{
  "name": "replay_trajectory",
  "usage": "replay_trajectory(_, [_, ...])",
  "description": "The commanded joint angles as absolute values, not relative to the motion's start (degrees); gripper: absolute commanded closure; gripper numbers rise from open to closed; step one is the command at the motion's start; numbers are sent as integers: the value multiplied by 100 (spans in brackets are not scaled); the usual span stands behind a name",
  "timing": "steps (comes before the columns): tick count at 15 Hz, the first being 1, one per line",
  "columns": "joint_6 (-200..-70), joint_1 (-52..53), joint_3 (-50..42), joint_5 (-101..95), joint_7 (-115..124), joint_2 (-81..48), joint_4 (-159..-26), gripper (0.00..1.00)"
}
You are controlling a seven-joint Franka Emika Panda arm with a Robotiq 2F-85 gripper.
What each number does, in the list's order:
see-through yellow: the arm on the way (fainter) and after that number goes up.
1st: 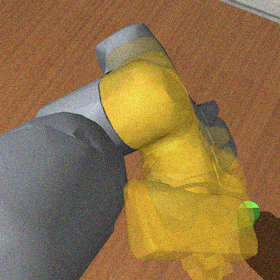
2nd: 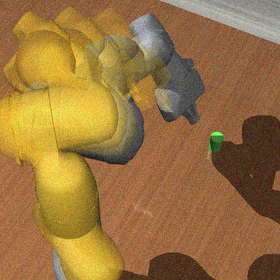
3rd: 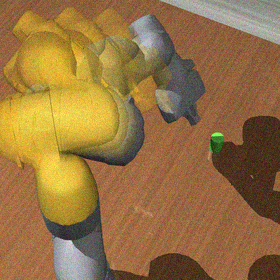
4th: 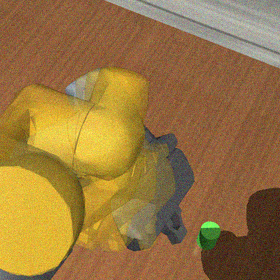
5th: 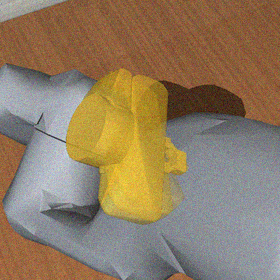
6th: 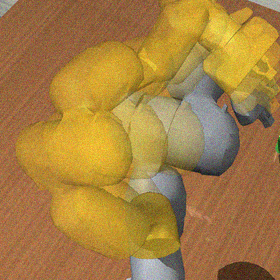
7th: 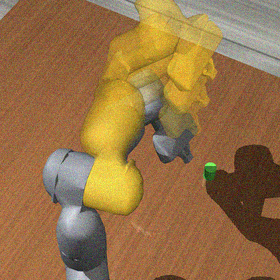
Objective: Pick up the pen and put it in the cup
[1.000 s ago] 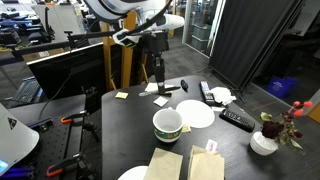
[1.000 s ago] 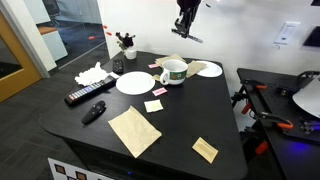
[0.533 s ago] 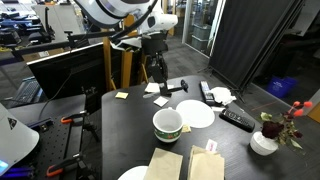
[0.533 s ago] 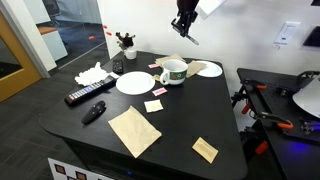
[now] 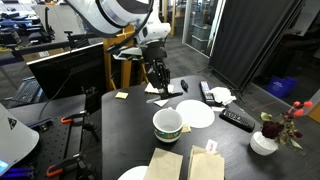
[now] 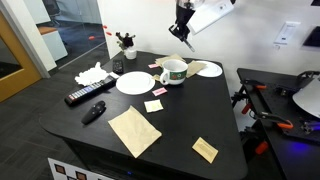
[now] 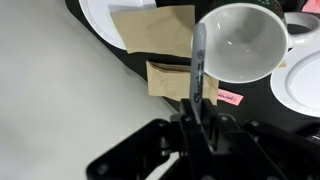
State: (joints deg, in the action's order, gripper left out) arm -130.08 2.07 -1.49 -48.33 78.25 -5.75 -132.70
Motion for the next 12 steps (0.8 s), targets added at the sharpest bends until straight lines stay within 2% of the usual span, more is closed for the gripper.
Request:
replay_trajectory(1, [-13097,220,-156,-5159,8466,-785,-13232,96])
replay_trajectory(12, [-13090,235,-170,-5669,9316,-1161,-13157,96])
